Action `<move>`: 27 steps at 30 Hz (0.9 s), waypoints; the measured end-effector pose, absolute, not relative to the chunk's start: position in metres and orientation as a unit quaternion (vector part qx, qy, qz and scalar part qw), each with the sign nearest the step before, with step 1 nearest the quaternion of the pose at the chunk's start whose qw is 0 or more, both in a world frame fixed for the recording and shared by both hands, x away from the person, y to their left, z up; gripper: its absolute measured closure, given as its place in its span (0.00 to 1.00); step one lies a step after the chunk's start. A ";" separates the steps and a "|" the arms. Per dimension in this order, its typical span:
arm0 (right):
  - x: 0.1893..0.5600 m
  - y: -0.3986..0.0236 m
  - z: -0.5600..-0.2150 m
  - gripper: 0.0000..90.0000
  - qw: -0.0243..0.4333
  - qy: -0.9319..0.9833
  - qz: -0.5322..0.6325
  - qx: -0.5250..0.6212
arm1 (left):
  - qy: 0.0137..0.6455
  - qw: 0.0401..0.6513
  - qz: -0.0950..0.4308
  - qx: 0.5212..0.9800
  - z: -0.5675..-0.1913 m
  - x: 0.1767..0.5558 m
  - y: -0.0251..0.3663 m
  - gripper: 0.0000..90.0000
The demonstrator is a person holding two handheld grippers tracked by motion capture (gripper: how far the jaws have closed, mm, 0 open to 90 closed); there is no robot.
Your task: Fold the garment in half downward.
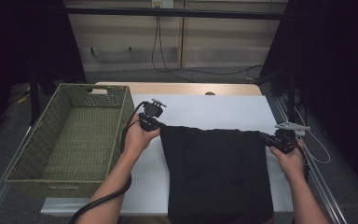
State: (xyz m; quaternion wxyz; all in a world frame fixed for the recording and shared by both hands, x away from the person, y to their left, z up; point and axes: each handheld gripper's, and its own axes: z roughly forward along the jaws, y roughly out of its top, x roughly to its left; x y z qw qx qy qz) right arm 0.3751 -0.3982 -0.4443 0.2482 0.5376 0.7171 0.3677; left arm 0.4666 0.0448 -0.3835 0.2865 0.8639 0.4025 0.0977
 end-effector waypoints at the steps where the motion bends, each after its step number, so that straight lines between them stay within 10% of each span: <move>1: 0.376 -0.398 -0.445 0.95 0.247 0.716 0.368 0.539 | 0.405 0.291 0.098 0.862 -0.385 0.468 0.044 0.99; 27: 0.381 -0.406 -0.448 0.95 0.239 0.705 0.381 0.549 | 0.411 0.298 0.097 0.856 -0.380 0.482 0.042 0.99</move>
